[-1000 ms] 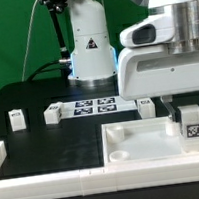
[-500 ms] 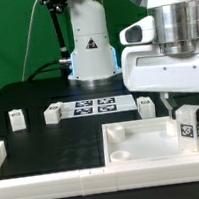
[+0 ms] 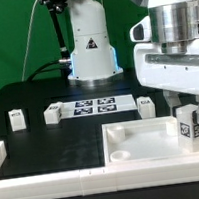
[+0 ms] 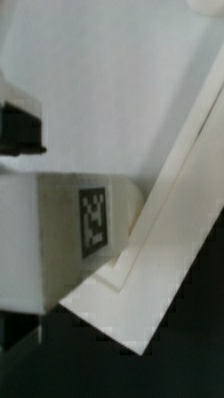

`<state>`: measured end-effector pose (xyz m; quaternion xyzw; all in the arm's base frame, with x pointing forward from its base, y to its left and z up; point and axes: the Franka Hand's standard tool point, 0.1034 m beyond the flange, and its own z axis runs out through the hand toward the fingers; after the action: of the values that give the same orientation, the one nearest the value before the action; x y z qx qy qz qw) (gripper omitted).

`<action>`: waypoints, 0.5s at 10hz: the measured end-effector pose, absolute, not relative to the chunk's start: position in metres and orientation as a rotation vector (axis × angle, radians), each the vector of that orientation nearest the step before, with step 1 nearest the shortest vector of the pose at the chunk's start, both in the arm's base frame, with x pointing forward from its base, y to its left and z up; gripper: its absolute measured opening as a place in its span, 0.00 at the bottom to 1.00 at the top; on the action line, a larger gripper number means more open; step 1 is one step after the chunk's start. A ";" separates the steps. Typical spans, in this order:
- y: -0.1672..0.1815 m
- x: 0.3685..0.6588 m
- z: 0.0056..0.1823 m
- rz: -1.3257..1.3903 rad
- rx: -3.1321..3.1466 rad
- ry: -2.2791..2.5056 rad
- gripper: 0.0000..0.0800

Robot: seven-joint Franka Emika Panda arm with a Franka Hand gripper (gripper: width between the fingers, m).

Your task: Assemble one leg

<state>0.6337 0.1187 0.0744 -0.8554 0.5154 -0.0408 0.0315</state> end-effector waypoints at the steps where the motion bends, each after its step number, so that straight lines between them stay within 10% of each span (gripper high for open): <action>1: 0.119 0.634 0.074 -0.128 -2.670 1.530 0.67; 5: 0.123 0.635 0.075 -0.156 -2.932 0.976 0.80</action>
Offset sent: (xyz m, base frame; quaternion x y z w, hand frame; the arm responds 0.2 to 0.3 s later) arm -0.0030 0.0095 0.0004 0.0277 0.0089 -0.2801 0.9595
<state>0.6348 0.1231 0.0750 -0.9473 0.3155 -0.0504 0.0239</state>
